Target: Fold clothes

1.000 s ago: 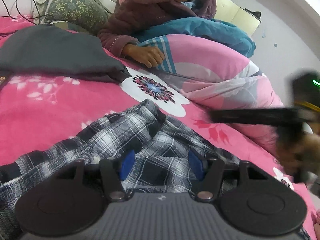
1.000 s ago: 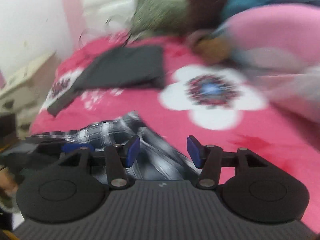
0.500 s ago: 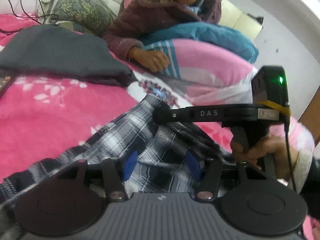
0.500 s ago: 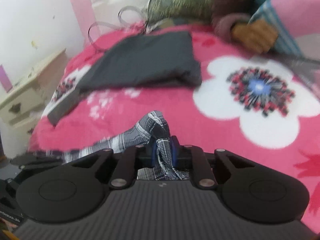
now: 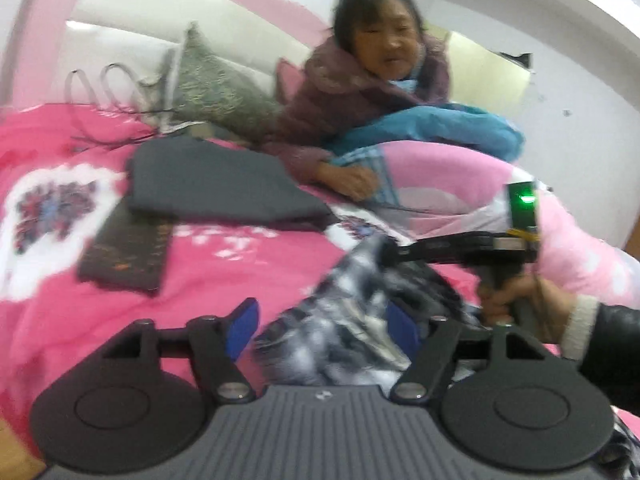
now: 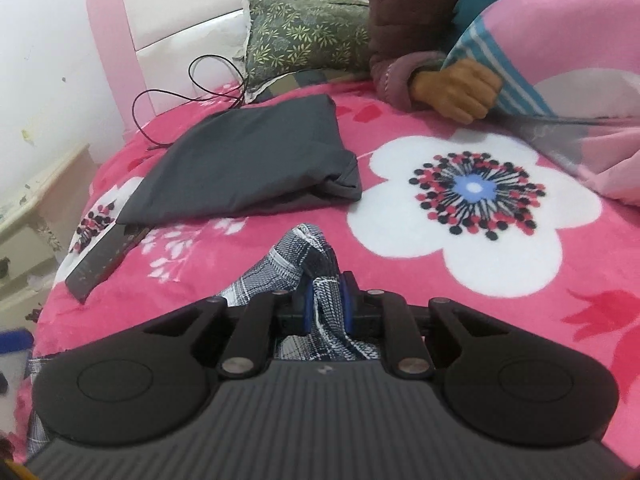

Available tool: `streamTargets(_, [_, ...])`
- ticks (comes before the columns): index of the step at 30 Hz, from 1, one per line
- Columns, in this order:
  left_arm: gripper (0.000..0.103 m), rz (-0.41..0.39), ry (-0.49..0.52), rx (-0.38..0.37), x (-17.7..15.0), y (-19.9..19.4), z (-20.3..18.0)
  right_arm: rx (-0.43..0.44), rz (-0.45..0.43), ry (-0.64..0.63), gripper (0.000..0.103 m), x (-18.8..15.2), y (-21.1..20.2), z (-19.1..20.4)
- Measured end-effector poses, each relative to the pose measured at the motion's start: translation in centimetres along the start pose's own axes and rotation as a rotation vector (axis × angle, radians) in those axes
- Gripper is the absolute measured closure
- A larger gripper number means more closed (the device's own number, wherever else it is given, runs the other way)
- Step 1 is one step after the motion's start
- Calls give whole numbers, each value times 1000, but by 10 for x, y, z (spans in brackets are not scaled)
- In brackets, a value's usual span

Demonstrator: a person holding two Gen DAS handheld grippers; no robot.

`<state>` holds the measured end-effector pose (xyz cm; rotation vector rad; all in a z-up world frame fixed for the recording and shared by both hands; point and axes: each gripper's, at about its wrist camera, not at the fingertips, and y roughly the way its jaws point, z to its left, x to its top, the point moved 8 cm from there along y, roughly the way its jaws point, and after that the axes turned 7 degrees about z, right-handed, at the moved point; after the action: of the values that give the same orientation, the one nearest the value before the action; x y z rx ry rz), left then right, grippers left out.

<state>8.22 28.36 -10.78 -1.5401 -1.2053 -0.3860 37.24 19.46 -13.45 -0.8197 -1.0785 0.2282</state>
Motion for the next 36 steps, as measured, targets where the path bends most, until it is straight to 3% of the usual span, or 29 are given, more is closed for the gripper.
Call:
streamTargets(2, [30,77,-18,12,-8,13,5,-21,3,4,91,-1,-3,1])
streamTargets(4, [37,145,-49,30,-16,25,9,-38,0,4,91,-1,-6,1])
streamTargets(8, [83,152,-100,17,-19,36,13,-80,-7,-5,91,-2,-11,3])
streamTargets(10, [87,131,-122,2,-14,42,10,-125,-30,-20,91,2,-17,2])
streamTargets(17, [89,34,-110,-69,20,75,-23,-253,-142,-37,92,39,-63,-28])
streamTargets(21, [89,16,-122,-29,28,92,-15,-300,-148,-79,92,59,-61,-43])
streamTargets(25, [89,32,-172,50,21,104,10,-288,-90,-129,92,59,-3,-41])
streamTargets(30, [86,47,-207,61,16,113,22,-279,-7,-139,91,36,80,-45])
streamTargets(34, [83,38,-214,51,15,113,23,-234,-55,-67,82,35,73,-53])
streamTargets(36, [80,32,-230,37,15,112,25,-219,-55,-11,68,36,58,-62])
